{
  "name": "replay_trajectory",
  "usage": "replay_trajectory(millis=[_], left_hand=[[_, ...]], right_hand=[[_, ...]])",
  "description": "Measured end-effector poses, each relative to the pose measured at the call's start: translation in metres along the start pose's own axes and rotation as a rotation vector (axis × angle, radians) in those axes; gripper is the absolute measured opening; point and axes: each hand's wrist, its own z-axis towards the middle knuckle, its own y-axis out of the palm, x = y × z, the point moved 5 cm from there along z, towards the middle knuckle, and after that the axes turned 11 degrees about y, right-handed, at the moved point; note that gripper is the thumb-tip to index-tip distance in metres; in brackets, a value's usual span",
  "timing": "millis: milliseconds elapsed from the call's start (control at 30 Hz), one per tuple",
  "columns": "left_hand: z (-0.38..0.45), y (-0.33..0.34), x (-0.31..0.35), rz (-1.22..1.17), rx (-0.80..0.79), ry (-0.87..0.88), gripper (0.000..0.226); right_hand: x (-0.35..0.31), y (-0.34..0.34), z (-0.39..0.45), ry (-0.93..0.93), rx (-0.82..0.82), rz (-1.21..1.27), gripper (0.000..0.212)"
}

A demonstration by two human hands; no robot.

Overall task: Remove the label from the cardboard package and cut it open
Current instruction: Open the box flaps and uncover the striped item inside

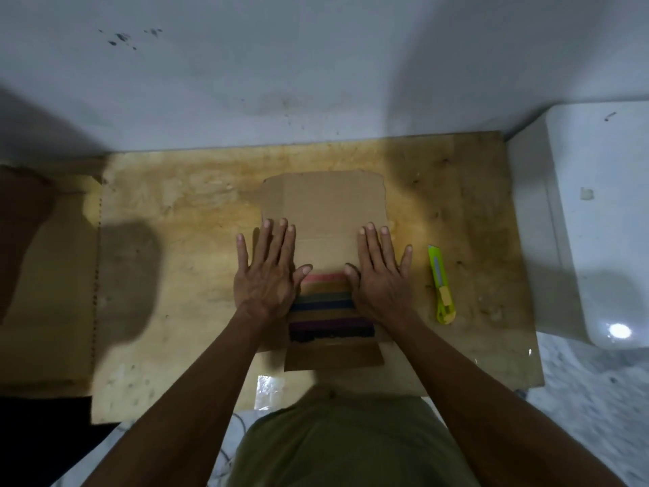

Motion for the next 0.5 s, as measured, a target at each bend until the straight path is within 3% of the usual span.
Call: replay_trajectory(millis=[233,367,500], left_hand=[[-0.041,-0.011,0.036,0.012,0.117,0.05,0.078],[-0.068,0.005,0.049,-0.036,0.097,0.074,0.078],[-0.084,0.029,0.049,-0.137,0.026,-0.029,0.086]], right_hand=[[-0.013,-0.009,-0.049,-0.043,0.108,0.039,0.075],[-0.006,0.008,-0.082,-0.005,0.036,0.03,0.079],[0.001,0.029,-0.091,0.049,-0.035,-0.012,0.077]])
